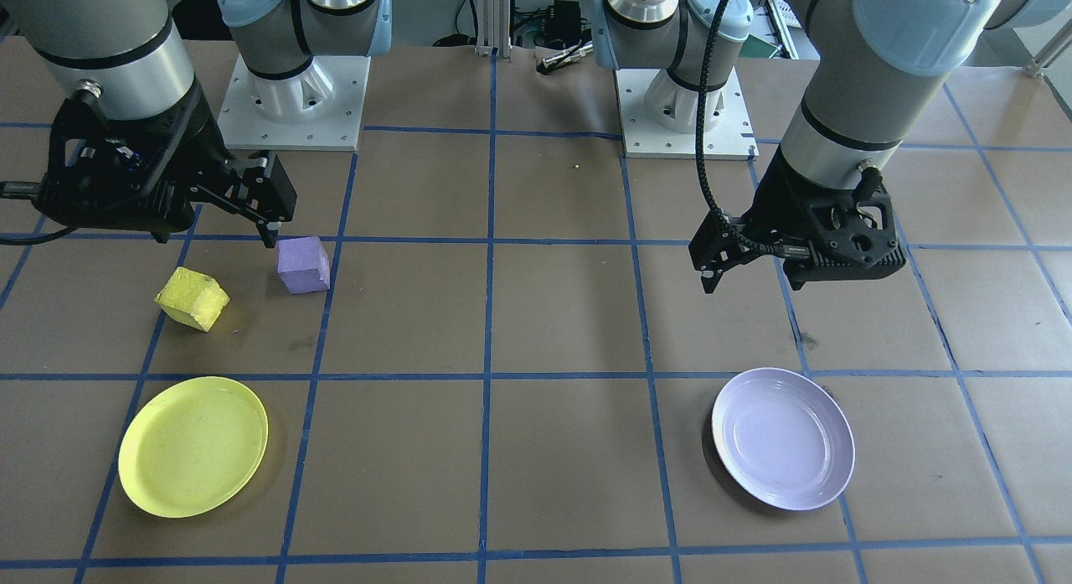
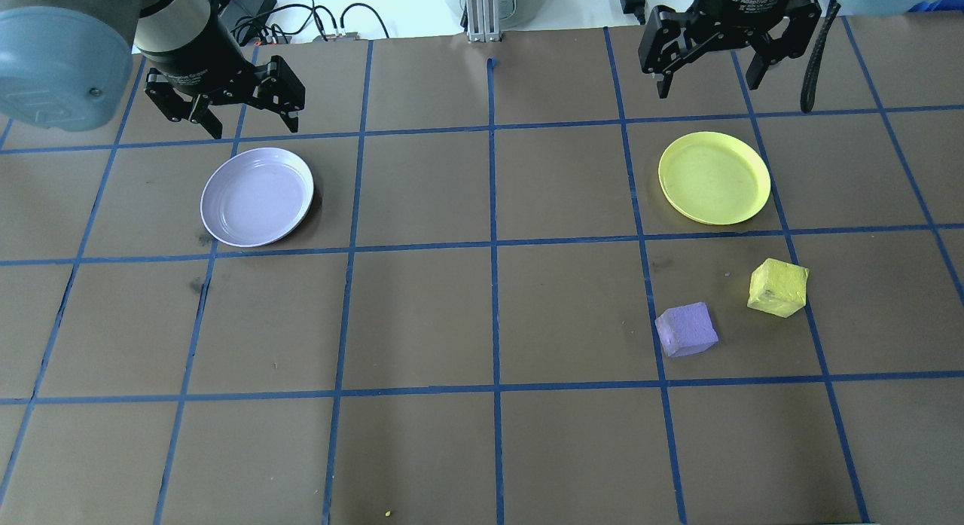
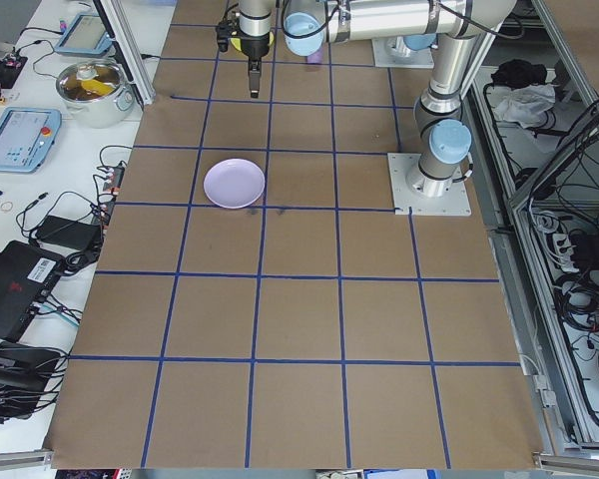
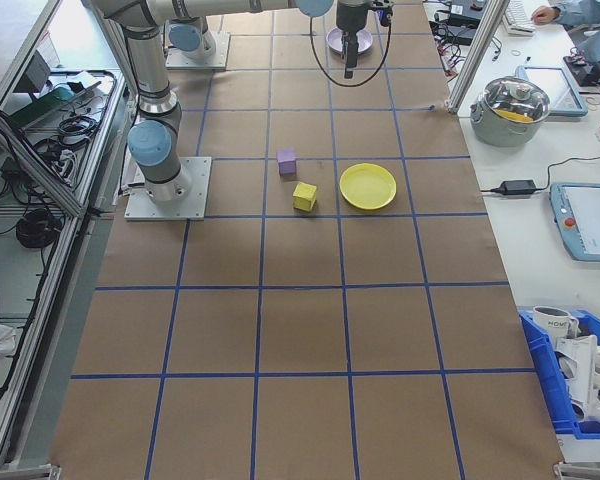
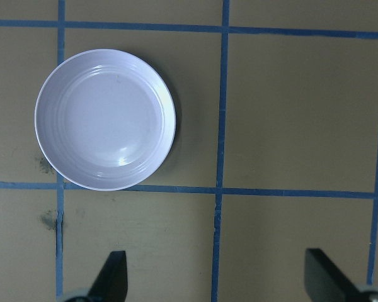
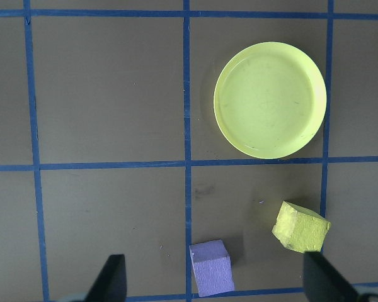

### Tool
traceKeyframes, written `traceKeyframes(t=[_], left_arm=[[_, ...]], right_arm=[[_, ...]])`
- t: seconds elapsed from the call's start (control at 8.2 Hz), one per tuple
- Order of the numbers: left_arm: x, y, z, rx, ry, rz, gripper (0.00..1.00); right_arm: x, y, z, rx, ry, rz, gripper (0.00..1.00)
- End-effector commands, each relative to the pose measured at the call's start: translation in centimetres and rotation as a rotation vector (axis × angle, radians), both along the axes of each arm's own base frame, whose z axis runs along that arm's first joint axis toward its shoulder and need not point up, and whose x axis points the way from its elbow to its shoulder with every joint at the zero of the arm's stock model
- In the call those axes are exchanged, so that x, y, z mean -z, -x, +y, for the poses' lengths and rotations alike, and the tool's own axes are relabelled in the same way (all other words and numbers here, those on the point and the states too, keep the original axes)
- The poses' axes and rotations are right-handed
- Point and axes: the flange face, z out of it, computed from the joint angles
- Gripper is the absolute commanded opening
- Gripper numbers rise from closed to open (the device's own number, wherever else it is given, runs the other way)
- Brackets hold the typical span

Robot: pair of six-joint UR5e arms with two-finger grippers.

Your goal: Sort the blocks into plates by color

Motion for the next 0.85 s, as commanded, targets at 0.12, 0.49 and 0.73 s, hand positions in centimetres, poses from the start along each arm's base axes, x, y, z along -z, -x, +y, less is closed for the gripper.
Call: traceKeyframes(t=[0.12,0.49,0.73], left_arm=[[0.4,0.1,0.3,0.014,-0.01,-0.001,1.0],[0.4,0.0,0.2,0.014,-0.008,-0.003,1.0],[0.4,0.0,0.2,0.014,-0.008,-0.004,1.0]], right_arm=[[2.0,0.5,-1.1,-0.018,-0.034,0.0,1.0],[12.9,8.4,-1.2,0.105,-0.147,-0.009,1.0],[19.6,14.1,0.8,0.244,-0.106,-0.005,1.0]])
